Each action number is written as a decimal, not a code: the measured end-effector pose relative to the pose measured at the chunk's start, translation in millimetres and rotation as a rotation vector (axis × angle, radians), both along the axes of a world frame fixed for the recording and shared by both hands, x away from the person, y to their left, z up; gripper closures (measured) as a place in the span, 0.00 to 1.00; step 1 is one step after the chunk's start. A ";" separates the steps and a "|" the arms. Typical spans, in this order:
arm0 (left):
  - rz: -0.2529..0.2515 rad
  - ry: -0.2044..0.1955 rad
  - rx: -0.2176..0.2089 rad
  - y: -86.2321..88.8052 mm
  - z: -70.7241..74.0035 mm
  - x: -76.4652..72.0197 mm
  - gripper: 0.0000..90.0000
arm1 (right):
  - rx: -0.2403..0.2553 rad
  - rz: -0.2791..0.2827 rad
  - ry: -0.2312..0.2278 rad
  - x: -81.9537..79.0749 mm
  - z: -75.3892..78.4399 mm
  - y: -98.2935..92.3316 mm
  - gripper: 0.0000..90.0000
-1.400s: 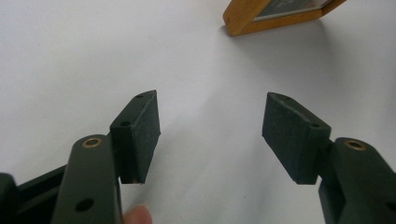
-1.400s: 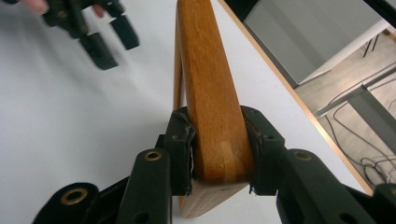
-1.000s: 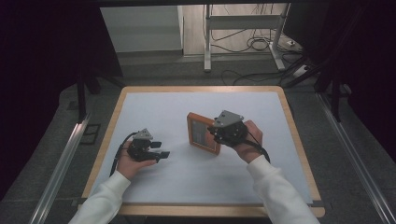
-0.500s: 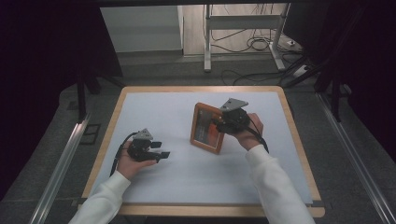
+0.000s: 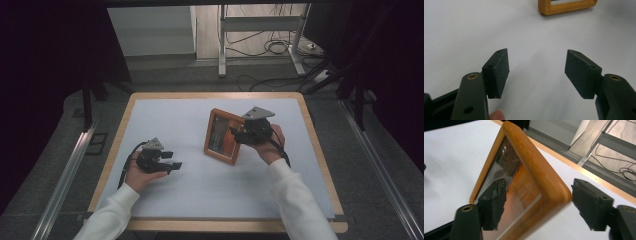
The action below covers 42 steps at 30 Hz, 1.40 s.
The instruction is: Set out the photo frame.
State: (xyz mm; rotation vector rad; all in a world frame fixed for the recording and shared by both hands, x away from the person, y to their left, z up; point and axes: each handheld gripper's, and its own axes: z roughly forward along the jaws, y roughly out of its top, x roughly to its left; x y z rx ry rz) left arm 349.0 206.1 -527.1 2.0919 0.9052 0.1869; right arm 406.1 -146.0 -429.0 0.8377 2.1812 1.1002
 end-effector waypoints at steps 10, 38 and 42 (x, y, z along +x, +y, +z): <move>0.002 -0.003 -0.006 0.9 2.9 -2.3 0.40 | 0.084 -0.029 0.054 -46.6 -23.4 -29.1 0.36; 0.009 -0.010 0.003 1.9 3.0 -8.6 0.39 | -0.032 0.075 0.206 -50.4 -89.8 7.4 1.00; 0.006 -0.014 0.005 1.3 3.2 -10.0 0.39 | -0.041 0.067 0.199 -49.4 -90.3 2.7 1.00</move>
